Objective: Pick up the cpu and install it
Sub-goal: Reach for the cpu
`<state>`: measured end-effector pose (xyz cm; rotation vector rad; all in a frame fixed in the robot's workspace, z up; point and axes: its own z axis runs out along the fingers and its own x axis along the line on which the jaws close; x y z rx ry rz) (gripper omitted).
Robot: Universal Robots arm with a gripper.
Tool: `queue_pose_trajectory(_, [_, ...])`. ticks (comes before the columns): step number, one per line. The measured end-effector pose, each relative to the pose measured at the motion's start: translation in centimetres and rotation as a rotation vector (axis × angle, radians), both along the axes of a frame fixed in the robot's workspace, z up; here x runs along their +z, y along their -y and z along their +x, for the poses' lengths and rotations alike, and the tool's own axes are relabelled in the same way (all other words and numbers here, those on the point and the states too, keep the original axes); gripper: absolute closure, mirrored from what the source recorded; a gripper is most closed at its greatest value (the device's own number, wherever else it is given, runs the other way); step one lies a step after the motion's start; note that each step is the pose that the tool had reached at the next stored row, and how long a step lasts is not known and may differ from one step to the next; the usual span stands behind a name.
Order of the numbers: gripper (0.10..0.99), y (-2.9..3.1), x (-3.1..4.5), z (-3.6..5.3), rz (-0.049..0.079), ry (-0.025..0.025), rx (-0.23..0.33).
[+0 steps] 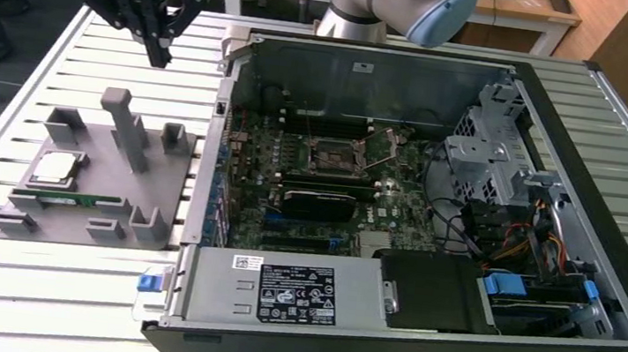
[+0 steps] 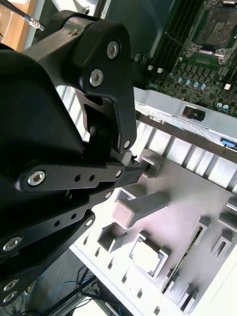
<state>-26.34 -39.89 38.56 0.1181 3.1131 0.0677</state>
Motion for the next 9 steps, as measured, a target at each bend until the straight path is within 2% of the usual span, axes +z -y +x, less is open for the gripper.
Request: queue_pose_trajectory(9, [0.980,0.00,-0.08,-1.28,0.000,-0.0004,0.000])
